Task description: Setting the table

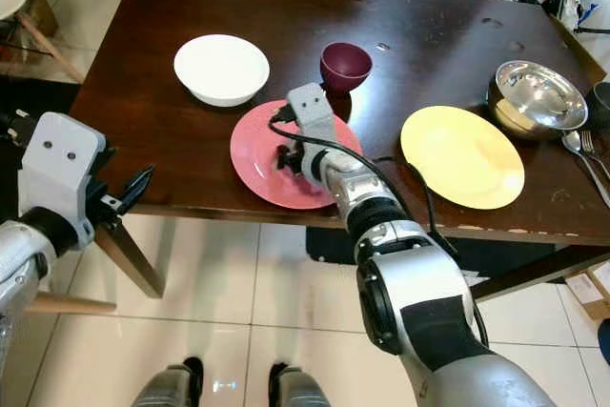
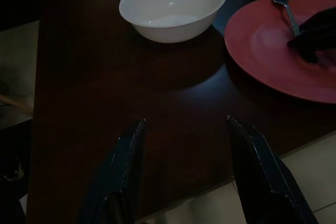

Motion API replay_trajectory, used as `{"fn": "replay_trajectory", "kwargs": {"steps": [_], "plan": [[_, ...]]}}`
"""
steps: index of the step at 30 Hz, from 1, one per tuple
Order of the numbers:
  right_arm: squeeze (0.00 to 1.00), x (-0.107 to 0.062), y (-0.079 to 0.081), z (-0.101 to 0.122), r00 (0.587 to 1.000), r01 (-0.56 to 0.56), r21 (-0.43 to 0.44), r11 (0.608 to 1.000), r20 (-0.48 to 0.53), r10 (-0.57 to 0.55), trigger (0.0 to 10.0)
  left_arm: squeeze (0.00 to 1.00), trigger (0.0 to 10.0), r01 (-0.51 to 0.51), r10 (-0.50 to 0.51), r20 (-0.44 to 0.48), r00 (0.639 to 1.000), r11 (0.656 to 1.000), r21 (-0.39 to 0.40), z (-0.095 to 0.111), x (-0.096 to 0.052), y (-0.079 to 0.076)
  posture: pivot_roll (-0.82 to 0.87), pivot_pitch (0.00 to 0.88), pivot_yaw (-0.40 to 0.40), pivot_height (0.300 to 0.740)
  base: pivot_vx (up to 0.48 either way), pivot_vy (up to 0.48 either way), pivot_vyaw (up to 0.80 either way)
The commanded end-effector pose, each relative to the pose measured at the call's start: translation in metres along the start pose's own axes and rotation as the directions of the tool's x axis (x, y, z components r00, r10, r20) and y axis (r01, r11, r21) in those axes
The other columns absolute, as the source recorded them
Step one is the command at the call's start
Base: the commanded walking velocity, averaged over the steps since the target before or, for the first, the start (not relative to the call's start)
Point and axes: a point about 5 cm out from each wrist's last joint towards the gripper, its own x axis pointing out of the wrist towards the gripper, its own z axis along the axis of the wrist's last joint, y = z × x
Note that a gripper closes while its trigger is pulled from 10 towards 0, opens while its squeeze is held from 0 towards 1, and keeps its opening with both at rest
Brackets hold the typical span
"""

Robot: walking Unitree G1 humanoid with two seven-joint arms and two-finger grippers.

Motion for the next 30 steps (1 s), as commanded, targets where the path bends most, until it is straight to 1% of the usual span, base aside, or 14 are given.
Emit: {"fn": "replay_trajectory", "kwargs": {"steps": [1,4,7,13,18,20,21,23,24,25,26,28,29,30], "plan": [[0.0,-0.003,-0.004,-0.03,0.994,0.027,0.053,0.998,-0.106,-0.021,0.0,0.0,10.0,0.016,-0.016,-0.013,1.0,1.0,-0.01,-0.002,0.001,-0.003,0.21,0.18,-0.031,0.74,0.0,0.0,0.0],[0.0,-0.004,-0.007,-0.033,0.995,0.037,0.111,0.993,-0.1,-0.026,0.0,0.0,10.0,0.028,-0.028,-0.01,1.0,1.0,-0.015,-0.002,0.004,-0.006,0.19,0.174,-0.025,0.74,0.0,0.0,0.0],[0.0,-0.004,-0.007,-0.033,0.995,0.032,0.127,0.991,-0.095,-0.02,0.0,0.0,10.0,0.03,-0.03,-0.01,1.0,0.999,-0.016,-0.002,0.006,-0.006,0.18,0.169,-0.024,0.74,0.0,0.0,0.0],[0.0,-0.004,-0.003,-0.033,0.997,-0.035,0.169,0.985,-0.057,0.045,0.0,0.0,10.0,0.042,-0.042,-0.002,0.999,0.999,-0.026,-0.003,0.011,-0.01,0.16,0.163,-0.019,0.74,0.0,0.0,0.0],[0.0,-0.005,-0.003,-0.031,0.998,-0.059,0.178,0.982,-0.027,0.064,0.0,0.0,10.0,0.049,-0.049,0.0,0.999,0.998,-0.031,-0.003,0.013,-0.011,0.14,0.158,-0.011,0.74,0.0,0.0,0.0],[0.0,-0.005,-0.004,-0.029,0.997,-0.071,0.178,0.981,0.001,0.072,0.0,0.0,10.0,0.054,-0.054,0.002,0.999,0.998,-0.033,-0.003,0.015,-0.013,0.13,0.156,-0.009,0.74,0.0,0.0,0.0],[0.0,-0.006,-0.004,-0.025,0.996,-0.083,0.178,0.981,0.033,0.078,0.0,0.0,10.0,0.056,-0.056,0.003,0.998,0.998,-0.033,-0.003,0.015,-0.013,0.13,0.156,-0.009,0.74,0.0,0.0,0.0],[0.0,-0.009,-0.002,-0.01,0.981,-0.14,0.156,0.978,0.159,0.115,0.0,0.0,10.0,0.056,-0.056,0.004,0.998,0.998,-0.034,-0.003,0.017,-0.013,0.13,0.156,-0.009,0.74,0.0,0.0,0.0],[0.0,-0.011,-0.002,-0.004,0.97,-0.162,0.143,0.976,0.206,0.131,0.0,0.0,10.0,0.055,-0.055,0.005,0.998,0.998,-0.035,-0.003,0.018,-0.013,0.13,0.156,-0.009,0.74,0.0,0.0,0.0],[0.0,-0.022,0.002,0.012,0.929,-0.214,0.145,0.966,0.335,0.156,3.5,0.0,10.0,0.052,-0.052,0.005,0.999,0.998,-0.038,-0.004,0.019,-0.013,0.13,0.156,-0.009,0.74,0.0,0.0,0.0],[0.0,-0.028,0.003,0.017,0.909,-0.233,0.15,0.961,0.384,0.161,10.0,0.0,10.0,0.051,-0.051,0.005,0.999,0.998,-0.04,-0.004,0.02,-0.013,0.1,0.145,0.001,0.74,0.0,0.0,0.0],[0.0,-0.041,0.006,0.023,0.878,-0.257,0.159,0.953,0.451,0.162,10.0,0.0,10.0,0.051,-0.05,0.005,0.999,0.998,-0.044,-0.006,0.021,-0.014,0.09,0.142,0.006,0.74,0.0,0.0,0.0],[0.0,-0.041,0.006,0.023,0.878,-0.257,0.159,0.953,0.451,0.162,10.0,0.0,10.0,0.051,-0.05,0.005,0.999,0.998,-0.044,-0.006,0.021,-0.014,0.09,0.142,0.006,0.74,0.0,0.0,0.0],[0.0,-0.053,0.01,0.023,0.858,-0.262,0.16,0.952,0.49,0.154,10.0,0.0,10.0,0.053,-0.053,0.005,0.999,0.998,-0.046,-0.007,0.022,-0.015,0.08,0.138,0.012,0.74,0.0,0.0,0.0]]}}
